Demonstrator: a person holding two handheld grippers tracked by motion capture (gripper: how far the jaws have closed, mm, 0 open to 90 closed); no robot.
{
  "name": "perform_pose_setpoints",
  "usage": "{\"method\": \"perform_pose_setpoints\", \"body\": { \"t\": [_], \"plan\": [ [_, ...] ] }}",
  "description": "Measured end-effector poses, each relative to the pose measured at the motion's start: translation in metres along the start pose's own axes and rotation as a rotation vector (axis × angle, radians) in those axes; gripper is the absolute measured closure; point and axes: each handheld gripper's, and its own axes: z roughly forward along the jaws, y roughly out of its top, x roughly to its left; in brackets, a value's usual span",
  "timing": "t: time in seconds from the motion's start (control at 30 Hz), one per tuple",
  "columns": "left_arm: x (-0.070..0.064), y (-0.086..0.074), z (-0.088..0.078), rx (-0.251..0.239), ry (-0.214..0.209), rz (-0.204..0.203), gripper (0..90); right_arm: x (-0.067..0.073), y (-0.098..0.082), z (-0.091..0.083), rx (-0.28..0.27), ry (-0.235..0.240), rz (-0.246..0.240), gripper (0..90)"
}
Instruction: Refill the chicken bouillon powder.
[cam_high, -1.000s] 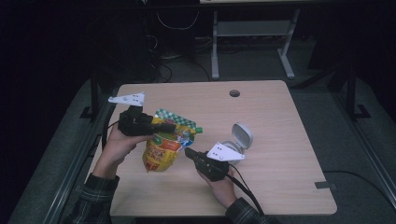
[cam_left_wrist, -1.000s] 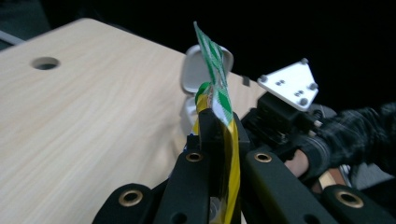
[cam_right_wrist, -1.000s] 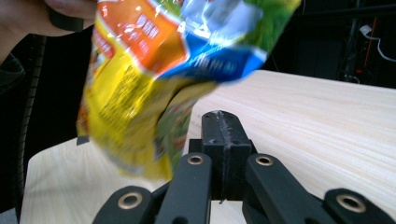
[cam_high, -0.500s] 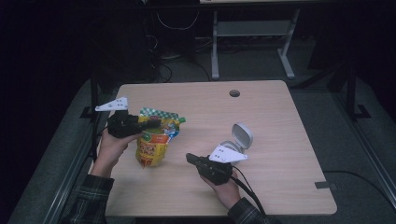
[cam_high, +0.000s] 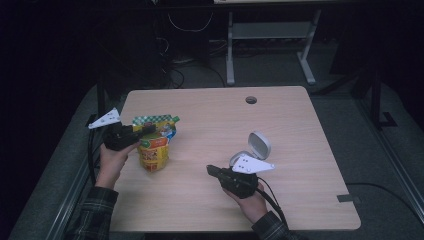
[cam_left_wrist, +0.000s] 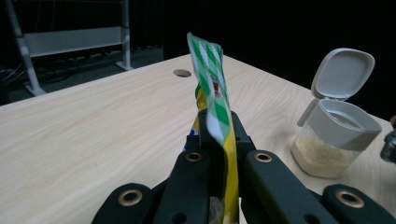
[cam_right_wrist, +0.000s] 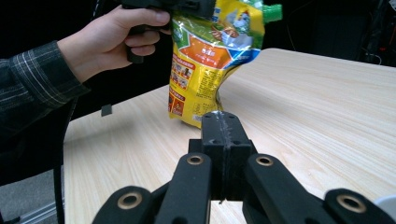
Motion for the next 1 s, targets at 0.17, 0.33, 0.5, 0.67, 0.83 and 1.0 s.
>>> {"method": "perform_pose_setpoints", "body": {
  "t": [0.17, 0.33, 0.5, 0.67, 0.83, 1.0],
  "plan": [
    [-0.004, -0.009, -0.015, -0.008, 0.013, 0.006, 89.6, 0.0, 0.001, -0.006, 0.013, -0.001, -0.015, 89.5],
    [-0.011, -0.019, -0.032, -0.007, 0.028, 0.014, 89.3, -0.001, 0.003, -0.016, 0.013, -0.001, -0.016, 89.6],
    [-0.015, -0.027, -0.042, 0.002, 0.033, -0.009, 86.9, -0.007, 0.004, -0.024, 0.006, -0.004, -0.019, 89.6],
    [-0.016, -0.033, -0.047, 0.002, 0.042, -0.027, 73.5, -0.011, 0.007, -0.032, -0.007, -0.009, -0.018, 89.7],
    [-0.017, -0.036, -0.055, -0.003, 0.053, -0.038, 54.5, -0.017, 0.009, -0.04, -0.013, -0.025, -0.009, 89.7],
    [-0.023, -0.04, -0.06, 0.015, 0.07, -0.027, 36.1, -0.02, 0.009, -0.044, -0.017, -0.034, -0.006, 89.7]
  ]
}}
